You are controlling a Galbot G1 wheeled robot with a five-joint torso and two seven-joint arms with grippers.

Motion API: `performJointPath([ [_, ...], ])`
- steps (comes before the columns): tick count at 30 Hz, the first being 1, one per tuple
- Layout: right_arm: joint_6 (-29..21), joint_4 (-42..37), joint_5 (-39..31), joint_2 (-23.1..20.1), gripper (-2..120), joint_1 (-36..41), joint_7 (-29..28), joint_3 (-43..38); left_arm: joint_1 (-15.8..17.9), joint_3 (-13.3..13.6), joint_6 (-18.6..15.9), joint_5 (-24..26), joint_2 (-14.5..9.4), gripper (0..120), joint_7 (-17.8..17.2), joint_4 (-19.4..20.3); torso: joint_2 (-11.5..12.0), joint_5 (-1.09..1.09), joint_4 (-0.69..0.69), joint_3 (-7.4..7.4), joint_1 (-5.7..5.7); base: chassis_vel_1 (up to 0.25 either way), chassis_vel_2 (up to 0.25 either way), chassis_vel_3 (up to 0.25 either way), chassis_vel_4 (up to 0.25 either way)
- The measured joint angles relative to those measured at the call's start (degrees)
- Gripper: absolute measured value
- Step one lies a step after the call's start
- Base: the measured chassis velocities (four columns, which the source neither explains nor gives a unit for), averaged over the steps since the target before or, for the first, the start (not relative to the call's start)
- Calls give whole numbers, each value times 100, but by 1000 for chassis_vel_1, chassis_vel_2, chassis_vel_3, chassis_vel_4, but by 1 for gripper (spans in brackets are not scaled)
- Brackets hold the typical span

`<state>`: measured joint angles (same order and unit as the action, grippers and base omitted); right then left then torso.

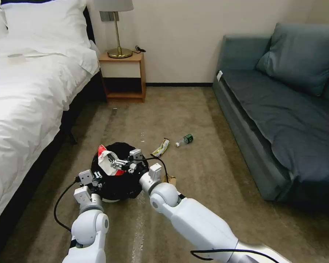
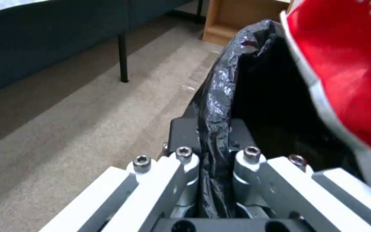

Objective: Pick up the trash bin, then pick up the garbage on the floor and place it into the trash bin.

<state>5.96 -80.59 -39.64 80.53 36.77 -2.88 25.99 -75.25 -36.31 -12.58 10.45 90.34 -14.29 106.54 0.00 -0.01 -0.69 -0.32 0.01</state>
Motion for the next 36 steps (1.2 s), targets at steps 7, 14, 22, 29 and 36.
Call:
performJointPath([
  [7, -403, -30, -253, -276, 100, -486, -37, 560, -2, -74, -22, 41, -11, 4, -30, 0, 0, 0, 0, 0, 0, 0, 0, 0, 0],
  [14, -564, 35, -373, -403, 100, -691, -24, 851, -3, -78, -21, 48, -1, 4, -30, 8, 0, 0, 0, 0, 0, 0, 0, 0, 0],
  [22, -523, 69, -310, -523, 100, -734, 18, 954, -16, -104, -21, 54, -9, 4, -21, 15, 0, 0, -1, 0, 0, 0, 0, 0, 0],
  [29, -475, 33, -291, -613, 100, -768, 52, 925, -24, -139, -9, 62, -34, 4, -14, -16, 0, 0, 0, 0, 0, 0, 0, 0, 0],
  [36, -459, 117, -208, -634, 100, -940, 105, 1164, 20, -90, -7, 61, -13, 4, -12, -64, 0, 0, 0, 0, 0, 0, 0, 0, 0],
])
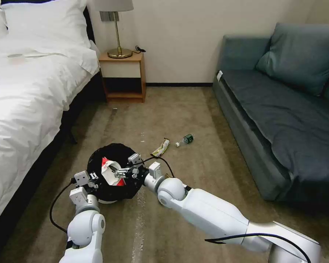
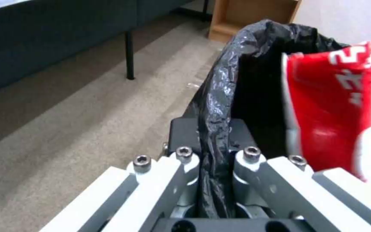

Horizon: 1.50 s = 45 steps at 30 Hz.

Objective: Pick up the trash bin, then pick up the garbage on the floor and place it into the trash bin.

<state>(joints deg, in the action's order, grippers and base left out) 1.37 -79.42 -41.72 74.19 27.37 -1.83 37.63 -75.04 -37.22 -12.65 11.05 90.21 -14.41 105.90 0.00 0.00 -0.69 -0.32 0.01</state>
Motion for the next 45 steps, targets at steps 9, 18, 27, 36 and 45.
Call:
performJointPath([
  [9, -129, 49, -11, -174, 100, -561, 147, 546, 26, 14, 0, -6, 10, 4, 0, -27, 0, 1, -1, 0, 0, 0, 0, 0, 0],
  [18, -957, 83, 176, -158, 100, -1311, 777, 595, 10, -14, 3, -9, 15, 4, 4, -29, 0, 1, 0, 0, 0, 0, 0, 0, 0],
  [27, -1172, 139, 413, -147, 100, -1489, 1172, 665, 14, -32, 6, -9, 13, 4, 7, -37, 0, 0, 0, 0, 0, 0, 0, 0, 0],
  [36, -1635, 130, 496, -175, 100, -1772, 1544, 822, 7, -33, 7, -10, 26, 4, 9, -25, 0, 0, -1, 0, 0, 0, 0, 0, 0],
  [45, -2051, 279, 679, 2, 100, -2307, 1980, 1362, -64, -100, 12, -30, 65, 4, 13, 32, 0, 1, 0, 0, 0, 0, 0, 0, 0],
])
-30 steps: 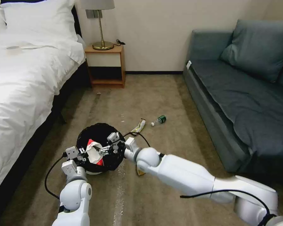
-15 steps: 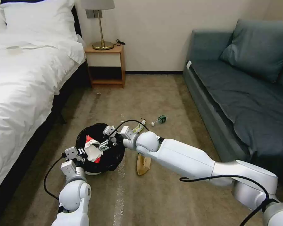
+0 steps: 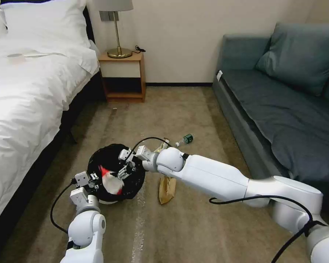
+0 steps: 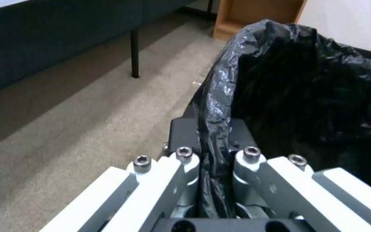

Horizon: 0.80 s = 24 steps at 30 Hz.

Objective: Pick up the trash bin, then pick up the garbage on the floor and place it into the trash bin.

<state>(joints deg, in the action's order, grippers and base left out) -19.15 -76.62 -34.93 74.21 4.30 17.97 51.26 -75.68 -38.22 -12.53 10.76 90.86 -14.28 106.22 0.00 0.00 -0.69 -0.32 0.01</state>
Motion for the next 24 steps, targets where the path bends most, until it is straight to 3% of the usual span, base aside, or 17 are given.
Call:
performJointPath([
  [16, 70, 68, 20, 153, 100, -91, -150, -219, -10, -111, 16, 5, -6, 4, 10, -17, 0, 0, 0, 0, 0, 0, 0, 0, 0],
  [24, 158, -172, -135, -31, 100, 320, -587, -1113, -35, -183, 17, 25, -17, 4, 12, 7, 0, -1, 0, 0, 0, 0, 0, 0, 0],
])
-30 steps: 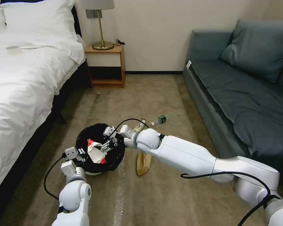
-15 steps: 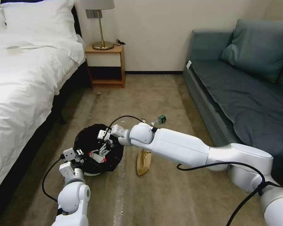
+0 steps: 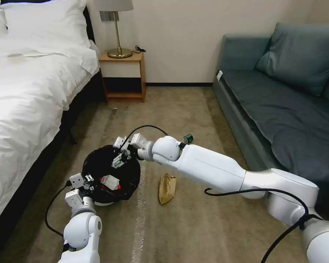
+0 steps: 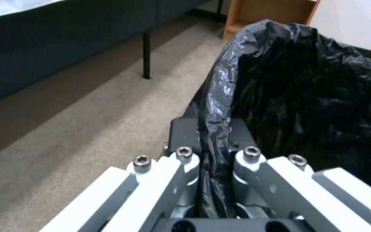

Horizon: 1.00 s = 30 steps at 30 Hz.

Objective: Pick up the trash bin, then pick up the garbage on the floor and place it into the trash bin.

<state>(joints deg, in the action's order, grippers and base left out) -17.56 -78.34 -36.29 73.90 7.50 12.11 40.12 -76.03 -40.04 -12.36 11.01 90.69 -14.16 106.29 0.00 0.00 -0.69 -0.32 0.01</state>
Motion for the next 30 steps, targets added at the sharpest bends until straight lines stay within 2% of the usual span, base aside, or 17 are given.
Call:
performJointPath([
  [4, 197, -111, -61, -170, 98, 296, -292, -463, -1, -20, 1, 22, -19, 4, 2, 4, 0, 0, 0, 0, 0, 0, 0, 0, 0],
  [6, 423, -285, -119, -485, 89, 662, -521, -1018, -12, -30, 0, 56, -52, 4, 3, 23, 0, 0, 1, 0, 0, 0, 0, 0, 0],
  [9, 577, -399, -123, -720, 83, 936, -589, -1318, -15, -32, 0, 80, -82, 4, 2, 41, 0, -1, 0, 0, 0, 0, 0, 0, 0],
  [10, 704, -536, -116, -983, 80, 1295, -652, -1667, -12, -38, -4, 108, -107, 4, 1, 56, 0, -2, -3, 0, 0, 0, 0, 0, 0],
  [14, 855, -698, -80, -1214, 84, 1724, -778, -2028, -6, -45, -12, 133, -130, 4, -1, 63, 0, -2, -4, 1, 0, 0, 0, 0, 0],
  [15, 969, -800, -30, -1337, 87, 2056, -888, -2315, -1, -46, -17, 147, -148, 4, -3, 67, 0, -3, -4, 0, 1, 0, 0, 0, 0],
  [17, 1070, -872, 24, -1404, 89, 2309, -986, -2577, 0, -44, -20, 154, -159, 4, -4, 67, 0, -3, -3, 0, 0, 0, 0, 0, 0],
  [19, 1192, -930, 81, -1442, 98, 2569, -1087, -2866, 3, -37, -21, 163, -173, 4, -4, 67, 0, 0, -3, 0, 0, 0, 0, 0, 0],
  [24, 1376, -982, 177, -1435, 100, 3019, -1251, -3357, 12, -18, -23, 172, -187, 4, -4, 65, 0, -2, -2, 0, 0, 0, 0, 0, 0],
  [30, 1705, -1118, 264, -1059, 100, 3943, -1475, -4159, 36, 51, -31, 176, -184, 4, -5, 61, 0, 0, -2, 1, 0, 0, 0, 0, 0],
])
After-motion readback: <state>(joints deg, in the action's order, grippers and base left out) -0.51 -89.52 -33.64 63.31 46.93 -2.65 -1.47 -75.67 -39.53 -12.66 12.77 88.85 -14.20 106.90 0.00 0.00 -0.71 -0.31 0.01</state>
